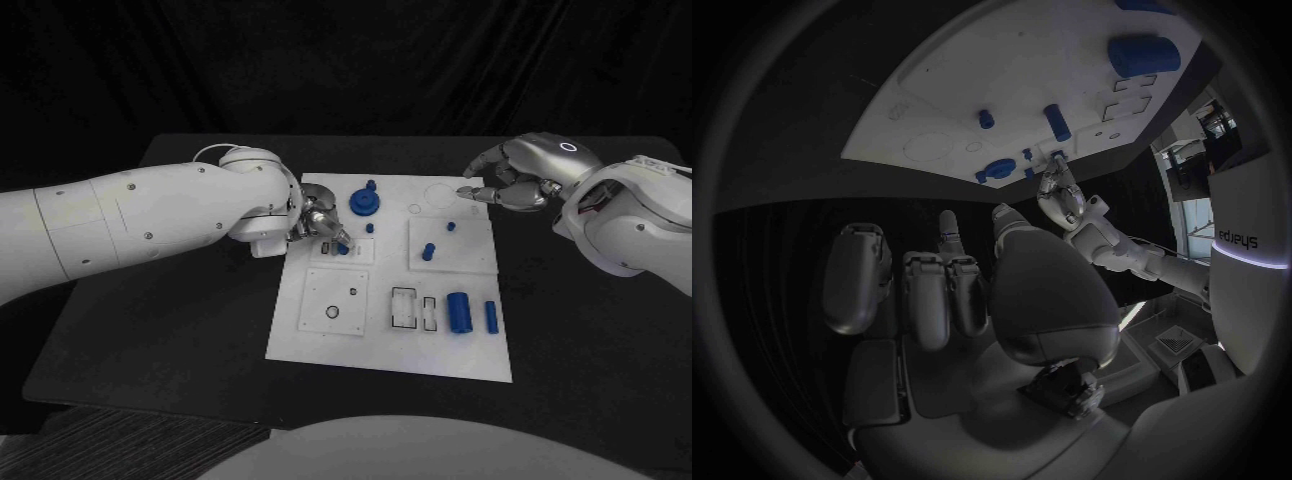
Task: Assemble the parts on the task board
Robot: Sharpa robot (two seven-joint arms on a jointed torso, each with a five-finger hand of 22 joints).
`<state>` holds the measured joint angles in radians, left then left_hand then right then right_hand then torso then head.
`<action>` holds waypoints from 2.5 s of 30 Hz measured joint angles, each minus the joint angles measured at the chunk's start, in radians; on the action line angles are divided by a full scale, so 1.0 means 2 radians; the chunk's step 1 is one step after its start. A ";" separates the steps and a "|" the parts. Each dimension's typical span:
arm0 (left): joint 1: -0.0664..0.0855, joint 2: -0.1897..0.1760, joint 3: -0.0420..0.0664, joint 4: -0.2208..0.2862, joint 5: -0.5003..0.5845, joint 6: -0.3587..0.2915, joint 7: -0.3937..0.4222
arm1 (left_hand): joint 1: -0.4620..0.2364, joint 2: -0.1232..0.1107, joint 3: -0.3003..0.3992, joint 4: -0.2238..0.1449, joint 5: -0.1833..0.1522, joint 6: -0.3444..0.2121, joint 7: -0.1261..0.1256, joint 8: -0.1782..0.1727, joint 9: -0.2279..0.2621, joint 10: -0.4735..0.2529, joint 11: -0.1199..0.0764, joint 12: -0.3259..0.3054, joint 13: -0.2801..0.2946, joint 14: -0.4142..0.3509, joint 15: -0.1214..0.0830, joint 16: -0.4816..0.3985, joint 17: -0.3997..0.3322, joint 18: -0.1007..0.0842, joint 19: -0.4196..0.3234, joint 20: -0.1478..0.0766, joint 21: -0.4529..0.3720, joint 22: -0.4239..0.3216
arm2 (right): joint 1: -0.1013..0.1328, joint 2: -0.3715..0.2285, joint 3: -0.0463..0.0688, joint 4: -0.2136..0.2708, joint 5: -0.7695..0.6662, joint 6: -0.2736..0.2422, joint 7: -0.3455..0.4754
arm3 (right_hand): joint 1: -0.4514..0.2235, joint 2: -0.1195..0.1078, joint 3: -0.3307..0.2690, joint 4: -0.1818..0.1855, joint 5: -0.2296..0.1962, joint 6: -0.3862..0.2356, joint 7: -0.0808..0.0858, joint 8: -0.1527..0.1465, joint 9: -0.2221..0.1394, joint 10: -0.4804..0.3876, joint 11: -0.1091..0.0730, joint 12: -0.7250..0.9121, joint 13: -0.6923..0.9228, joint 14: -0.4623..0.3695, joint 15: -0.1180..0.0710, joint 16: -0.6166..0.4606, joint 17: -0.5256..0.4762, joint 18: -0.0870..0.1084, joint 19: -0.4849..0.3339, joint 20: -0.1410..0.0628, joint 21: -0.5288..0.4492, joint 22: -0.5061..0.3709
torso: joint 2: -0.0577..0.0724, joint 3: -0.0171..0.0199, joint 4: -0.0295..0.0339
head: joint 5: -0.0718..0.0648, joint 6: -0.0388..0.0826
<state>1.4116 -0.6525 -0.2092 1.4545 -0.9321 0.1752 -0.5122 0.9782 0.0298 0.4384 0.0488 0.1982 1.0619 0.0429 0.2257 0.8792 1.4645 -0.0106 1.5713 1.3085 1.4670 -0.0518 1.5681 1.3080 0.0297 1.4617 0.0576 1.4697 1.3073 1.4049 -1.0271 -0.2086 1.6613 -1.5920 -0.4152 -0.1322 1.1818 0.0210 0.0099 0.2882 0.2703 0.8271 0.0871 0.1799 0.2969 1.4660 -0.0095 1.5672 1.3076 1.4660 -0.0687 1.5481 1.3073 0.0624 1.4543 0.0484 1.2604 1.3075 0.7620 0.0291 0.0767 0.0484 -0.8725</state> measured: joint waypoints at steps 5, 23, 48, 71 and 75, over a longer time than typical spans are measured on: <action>0.000 0.000 0.000 -0.002 0.000 0.001 0.000 | -0.008 -0.003 -0.024 0.016 -0.019 0.003 0.002 -0.005 -0.002 0.000 0.000 0.000 0.000 0.000 0.000 0.000 0.000 0.000 0.000 0.000 -0.002 0.000 | 0.000 0.000 0.000 0.000 0.000 0.001 0.000 | 0.005 0.000 -0.001 -0.001 0.000 0.000 0.000 0.000 -0.001 0.000 0.000 0.000 0.000 0.000 0.000 0.000 0.000 0.000 0.000 0.000 0.000 0.000 | 0.000 0.0000 0.0000 | -0.001 0.000; -0.002 -0.001 0.000 -0.005 -0.001 0.004 -0.002 | -0.031 -0.005 -0.086 0.061 -0.062 0.016 0.003 -0.013 -0.002 0.000 0.000 0.000 0.000 0.000 0.000 0.000 0.000 0.000 0.000 0.000 -0.004 0.000 | -0.002 0.001 0.000 -0.002 0.000 0.004 -0.002 | 0.009 0.000 -0.001 -0.001 0.006 0.000 0.000 0.000 -0.002 0.000 0.000 0.000 0.000 0.000 0.000 0.000 0.000 0.000 0.000 0.000 -0.002 0.000 | 0.000 0.0000 0.0006 | -0.001 0.000; 0.042 -0.068 -0.001 0.029 -0.001 -0.038 -0.002 | -0.021 -0.009 -0.169 0.109 -0.072 0.022 -0.010 0.047 0.092 0.001 -0.010 0.000 0.000 0.001 -0.008 0.000 0.000 0.000 0.002 -0.006 -0.001 0.000 | -0.003 -0.005 0.000 0.000 0.000 0.003 -0.002 | 0.009 0.000 -0.001 -0.001 0.006 0.000 0.000 0.000 -0.001 0.000 0.000 0.000 0.000 0.000 0.000 0.000 0.000 0.000 0.000 0.000 -0.002 0.000 | 0.000 0.0007 0.0003 | -0.006 0.000; 0.046 -0.015 -0.002 -0.071 -0.001 -0.019 0.008 | 0.012 0.002 -0.176 0.104 -0.066 0.001 -0.009 0.055 0.118 -0.001 -0.011 0.000 0.000 -0.001 -0.010 0.000 0.000 0.000 0.002 -0.009 -0.001 0.000 | -0.003 -0.002 0.000 -0.002 0.000 0.004 -0.002 | 0.009 0.000 -0.001 -0.001 0.008 0.000 0.000 -0.002 -0.002 0.000 0.000 0.000 0.000 0.000 0.000 0.000 0.000 0.000 0.000 0.000 -0.002 0.000 | 0.000 -0.0004 0.0012 | -0.005 0.000; 0.046 -0.004 -0.002 -0.086 -0.001 -0.016 0.012 | 0.019 0.002 -0.178 0.102 -0.064 -0.004 -0.007 0.053 0.119 -0.001 -0.011 0.000 0.000 -0.001 -0.010 0.000 0.000 0.000 0.002 -0.009 -0.003 0.000 | -0.003 -0.002 0.000 -0.002 0.000 0.004 -0.002 | 0.009 0.000 -0.001 -0.001 0.008 0.000 0.000 -0.002 -0.002 0.000 0.000 0.000 0.000 0.000 0.000 0.000 0.000 0.000 0.000 0.000 -0.002 0.000 | 0.000 -0.0005 0.0010 | -0.004 0.000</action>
<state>1.5028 -0.6597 -0.2124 1.2819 -0.9345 0.1437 -0.4881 1.0160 0.0347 0.0828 0.2525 0.0700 1.0538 0.0287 0.3316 1.1173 1.4633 -0.0335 1.5713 1.3085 1.4651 -0.0716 1.5681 1.3074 0.0296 1.4652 0.0395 1.4630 1.3073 1.3996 -1.0306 -0.2086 1.6572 -1.5919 -0.4072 -0.1352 1.2002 0.0209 0.0071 0.2854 0.2858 0.8271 0.0872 0.1757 0.2934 1.4660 -0.0095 1.5672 1.3081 1.4660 -0.0687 1.5486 1.3073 0.0624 1.4543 0.0484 1.2567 1.3077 0.7617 0.0281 0.0786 0.0403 -0.8725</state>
